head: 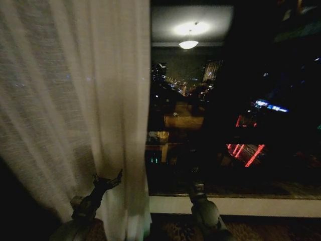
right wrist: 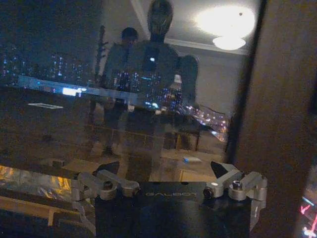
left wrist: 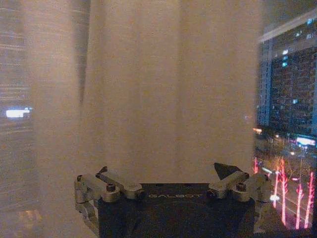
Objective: Open the curtains by pulling them apart, changing their state from closed to fully open.
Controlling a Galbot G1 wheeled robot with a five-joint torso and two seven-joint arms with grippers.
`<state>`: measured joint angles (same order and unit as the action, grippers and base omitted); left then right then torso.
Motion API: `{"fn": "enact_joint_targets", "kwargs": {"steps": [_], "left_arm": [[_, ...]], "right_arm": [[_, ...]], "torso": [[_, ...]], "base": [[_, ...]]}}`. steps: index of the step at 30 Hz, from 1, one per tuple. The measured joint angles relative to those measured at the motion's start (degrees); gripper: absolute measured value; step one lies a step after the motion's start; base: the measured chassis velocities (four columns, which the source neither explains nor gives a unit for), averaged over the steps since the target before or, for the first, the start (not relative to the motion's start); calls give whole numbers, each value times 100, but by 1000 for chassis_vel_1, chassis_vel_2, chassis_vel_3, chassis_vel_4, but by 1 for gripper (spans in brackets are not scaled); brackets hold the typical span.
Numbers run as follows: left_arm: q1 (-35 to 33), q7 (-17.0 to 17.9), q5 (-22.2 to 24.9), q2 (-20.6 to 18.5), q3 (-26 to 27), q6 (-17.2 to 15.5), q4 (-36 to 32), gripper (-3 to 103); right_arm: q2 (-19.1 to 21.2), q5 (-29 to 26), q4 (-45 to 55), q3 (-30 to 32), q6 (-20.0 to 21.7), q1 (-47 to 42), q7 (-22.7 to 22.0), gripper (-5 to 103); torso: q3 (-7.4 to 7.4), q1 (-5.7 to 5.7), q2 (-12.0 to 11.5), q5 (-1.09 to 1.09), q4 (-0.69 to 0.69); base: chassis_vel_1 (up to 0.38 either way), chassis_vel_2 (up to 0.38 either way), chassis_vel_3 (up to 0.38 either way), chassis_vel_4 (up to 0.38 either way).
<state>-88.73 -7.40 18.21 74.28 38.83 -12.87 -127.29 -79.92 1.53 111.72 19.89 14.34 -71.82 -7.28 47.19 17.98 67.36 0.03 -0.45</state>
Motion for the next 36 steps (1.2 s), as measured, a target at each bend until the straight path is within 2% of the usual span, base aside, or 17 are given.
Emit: {"fn": "enact_joint_targets", "kwargs": {"steps": [5,8,11,36], "left_arm": [[-9,13,19,5,40,34,24,100],[-2,190,120,22,35,128,43,100],[24,267,149,22,33,164,54,100],[63,177,-54,41,-30,122,46,100]], "right_arm": [[-38,87,-50,-51,-82,-1,1,100],[-69,121,-69,-100,-119,10,6,100],[-69,121,-83,-101,-122,34,6,100],[-6,85,-158,13,-152,54,5,100]], "torso": [[0,0,0,0,1],[0,1,0,-7,5],[-1,1,0,-4,3],[0,0,0,-2,1]], "base": [[-43,-32,37,33],[0,0,0,0],[0,0,0,0],[0,0,0,0]]}}
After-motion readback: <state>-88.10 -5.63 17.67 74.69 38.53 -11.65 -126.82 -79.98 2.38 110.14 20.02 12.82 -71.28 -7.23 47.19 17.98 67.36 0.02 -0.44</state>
